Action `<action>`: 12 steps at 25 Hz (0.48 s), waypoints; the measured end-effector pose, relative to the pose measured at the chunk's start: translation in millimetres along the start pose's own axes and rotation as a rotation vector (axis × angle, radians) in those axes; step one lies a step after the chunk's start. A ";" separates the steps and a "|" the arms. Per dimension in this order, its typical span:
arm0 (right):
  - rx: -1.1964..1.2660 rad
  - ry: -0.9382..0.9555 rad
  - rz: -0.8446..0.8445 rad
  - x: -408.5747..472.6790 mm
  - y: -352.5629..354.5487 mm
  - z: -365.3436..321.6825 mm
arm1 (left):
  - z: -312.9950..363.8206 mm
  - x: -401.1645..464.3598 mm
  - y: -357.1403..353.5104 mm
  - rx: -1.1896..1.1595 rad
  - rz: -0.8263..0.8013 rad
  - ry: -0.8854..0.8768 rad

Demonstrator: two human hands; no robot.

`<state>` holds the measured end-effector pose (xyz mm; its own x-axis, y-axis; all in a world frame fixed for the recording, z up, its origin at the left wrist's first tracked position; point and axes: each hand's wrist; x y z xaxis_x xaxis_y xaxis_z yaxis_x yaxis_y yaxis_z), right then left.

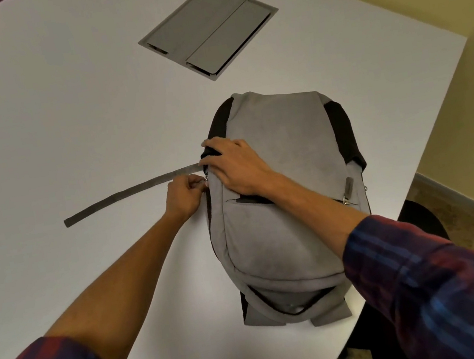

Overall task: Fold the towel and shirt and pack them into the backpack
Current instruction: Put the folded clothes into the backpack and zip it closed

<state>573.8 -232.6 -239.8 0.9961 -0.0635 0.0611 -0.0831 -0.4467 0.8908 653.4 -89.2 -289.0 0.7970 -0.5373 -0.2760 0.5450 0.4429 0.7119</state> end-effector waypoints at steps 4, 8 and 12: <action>-0.133 0.019 -0.200 24.8 -10.4 -2.5 | -7.3 -2.7 13.5 0.234 0.093 -0.100; -0.265 0.015 -0.316 39.7 -12.9 -2.0 | -12.8 -7.0 22.4 0.549 0.214 -0.272; -0.288 0.079 -0.304 43.9 -10.9 0.0 | -11.8 -18.9 16.7 0.647 0.241 -0.288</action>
<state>618.4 -230.5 -246.9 0.9741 0.1060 -0.1996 0.2153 -0.1667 0.9622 650.5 -63.3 -279.5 0.7270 -0.6847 0.0521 0.0317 0.1093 0.9935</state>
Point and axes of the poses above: each hand's wrist, its own x-axis towards the middle knuckle, its own y-axis out of the back of the hand, z = x × y, and after that the axes turned 13 degrees about x, right-handed
